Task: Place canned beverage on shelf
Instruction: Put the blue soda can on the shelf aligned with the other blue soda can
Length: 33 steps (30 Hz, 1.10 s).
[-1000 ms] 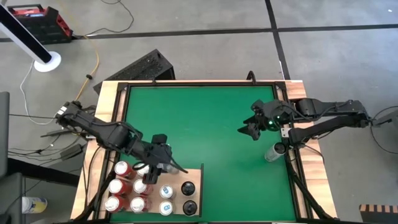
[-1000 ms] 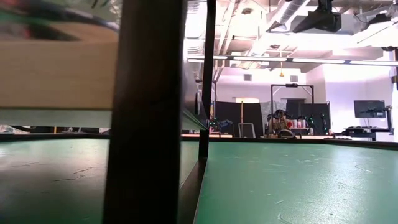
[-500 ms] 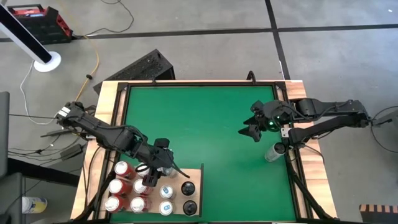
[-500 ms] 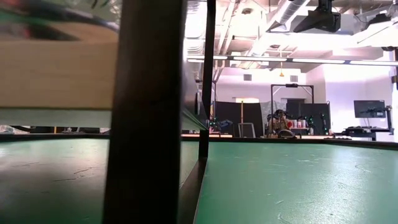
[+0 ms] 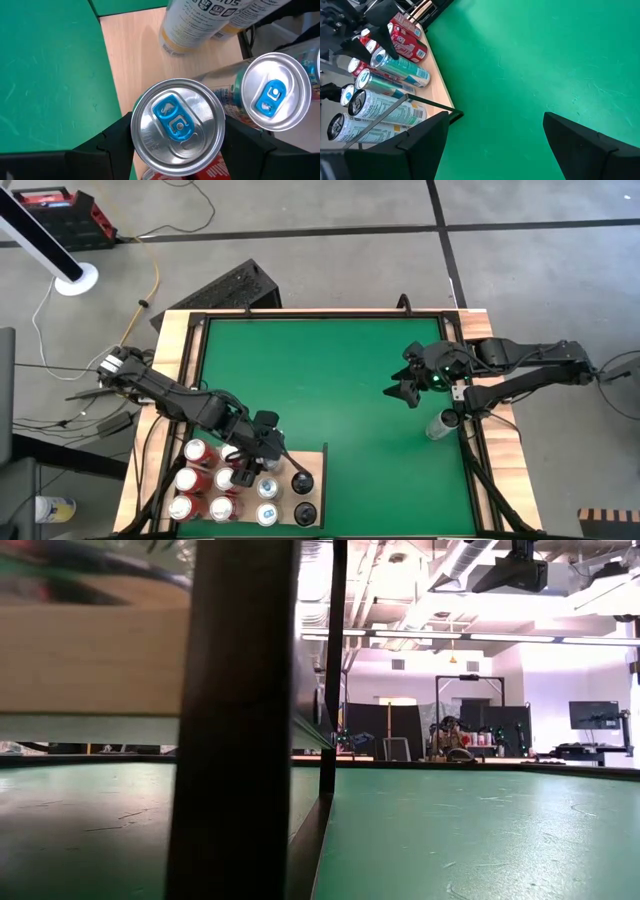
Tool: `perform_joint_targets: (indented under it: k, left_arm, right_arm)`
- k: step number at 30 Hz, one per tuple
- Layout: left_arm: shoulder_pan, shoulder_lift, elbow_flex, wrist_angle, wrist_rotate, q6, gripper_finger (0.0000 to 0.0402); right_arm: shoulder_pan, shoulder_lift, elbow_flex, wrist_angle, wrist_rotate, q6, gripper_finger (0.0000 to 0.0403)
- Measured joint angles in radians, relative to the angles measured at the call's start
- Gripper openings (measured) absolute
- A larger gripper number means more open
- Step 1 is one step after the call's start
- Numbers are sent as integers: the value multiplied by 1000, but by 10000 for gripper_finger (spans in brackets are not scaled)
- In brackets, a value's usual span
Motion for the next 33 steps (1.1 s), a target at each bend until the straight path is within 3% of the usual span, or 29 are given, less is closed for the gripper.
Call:
perform_joint_targets:
  k: [33]
  left_arm:
    - [7,36,2,7,19,33,221]
  right_arm:
    - [0,0,0,-1,3,-3,348]
